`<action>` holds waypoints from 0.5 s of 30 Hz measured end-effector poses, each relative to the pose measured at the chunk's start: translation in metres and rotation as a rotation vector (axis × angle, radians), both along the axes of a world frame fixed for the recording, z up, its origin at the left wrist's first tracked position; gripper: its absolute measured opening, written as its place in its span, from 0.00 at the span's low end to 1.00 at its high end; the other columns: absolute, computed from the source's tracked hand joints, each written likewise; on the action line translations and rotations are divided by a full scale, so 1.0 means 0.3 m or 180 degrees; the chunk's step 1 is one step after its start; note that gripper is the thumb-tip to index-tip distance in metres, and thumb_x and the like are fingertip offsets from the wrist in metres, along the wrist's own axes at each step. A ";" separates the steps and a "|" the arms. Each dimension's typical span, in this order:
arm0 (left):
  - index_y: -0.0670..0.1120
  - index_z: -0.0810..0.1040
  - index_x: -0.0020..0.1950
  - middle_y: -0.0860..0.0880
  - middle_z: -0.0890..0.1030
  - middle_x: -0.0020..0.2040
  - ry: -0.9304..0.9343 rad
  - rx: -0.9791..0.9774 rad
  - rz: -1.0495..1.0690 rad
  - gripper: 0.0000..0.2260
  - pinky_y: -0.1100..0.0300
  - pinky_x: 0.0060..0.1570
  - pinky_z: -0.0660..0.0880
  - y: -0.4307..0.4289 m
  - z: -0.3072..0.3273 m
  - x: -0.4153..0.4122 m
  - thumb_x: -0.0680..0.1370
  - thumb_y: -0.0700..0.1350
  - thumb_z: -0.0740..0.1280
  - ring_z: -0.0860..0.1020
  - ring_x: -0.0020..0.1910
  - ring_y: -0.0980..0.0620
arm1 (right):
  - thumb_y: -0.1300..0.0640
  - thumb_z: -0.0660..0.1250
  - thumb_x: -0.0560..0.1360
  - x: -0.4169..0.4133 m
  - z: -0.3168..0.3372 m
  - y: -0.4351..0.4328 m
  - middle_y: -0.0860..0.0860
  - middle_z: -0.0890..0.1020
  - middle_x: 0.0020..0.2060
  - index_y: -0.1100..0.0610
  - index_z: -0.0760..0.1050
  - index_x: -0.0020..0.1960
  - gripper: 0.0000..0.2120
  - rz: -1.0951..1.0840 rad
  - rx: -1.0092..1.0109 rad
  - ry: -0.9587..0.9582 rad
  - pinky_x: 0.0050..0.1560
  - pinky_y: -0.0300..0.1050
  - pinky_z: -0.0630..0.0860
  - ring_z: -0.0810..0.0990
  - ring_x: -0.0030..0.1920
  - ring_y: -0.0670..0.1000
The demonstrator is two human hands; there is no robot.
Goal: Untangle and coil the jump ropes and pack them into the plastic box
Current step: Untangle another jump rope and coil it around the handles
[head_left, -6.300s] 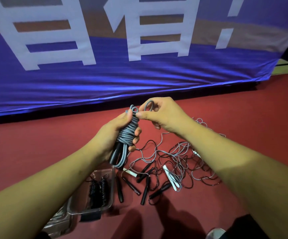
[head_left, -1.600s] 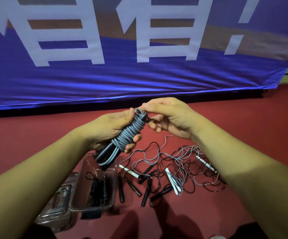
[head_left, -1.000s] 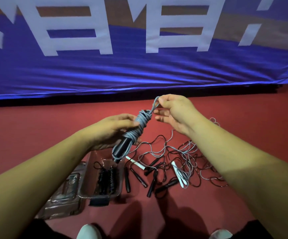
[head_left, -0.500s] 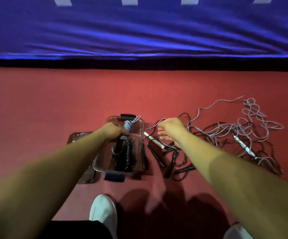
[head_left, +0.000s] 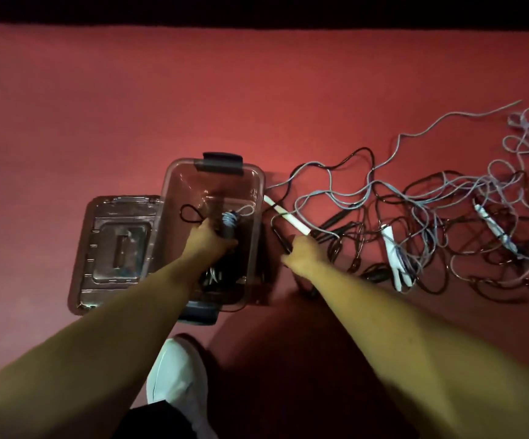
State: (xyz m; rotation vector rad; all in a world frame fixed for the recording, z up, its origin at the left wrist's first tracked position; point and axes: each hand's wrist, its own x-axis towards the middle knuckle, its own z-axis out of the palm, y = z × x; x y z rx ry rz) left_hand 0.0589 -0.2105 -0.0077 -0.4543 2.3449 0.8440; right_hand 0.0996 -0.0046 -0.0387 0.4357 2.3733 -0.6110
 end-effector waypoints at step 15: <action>0.44 0.76 0.39 0.45 0.78 0.33 0.1151 0.0964 -0.0129 0.19 0.55 0.41 0.72 0.284 0.443 -0.057 0.74 0.60 0.69 0.77 0.33 0.51 | 0.65 0.59 0.81 -0.007 0.478 0.173 0.53 0.76 0.33 0.53 0.67 0.46 0.09 -0.2017 -0.2916 0.0429 0.33 0.43 0.70 0.73 0.30 0.51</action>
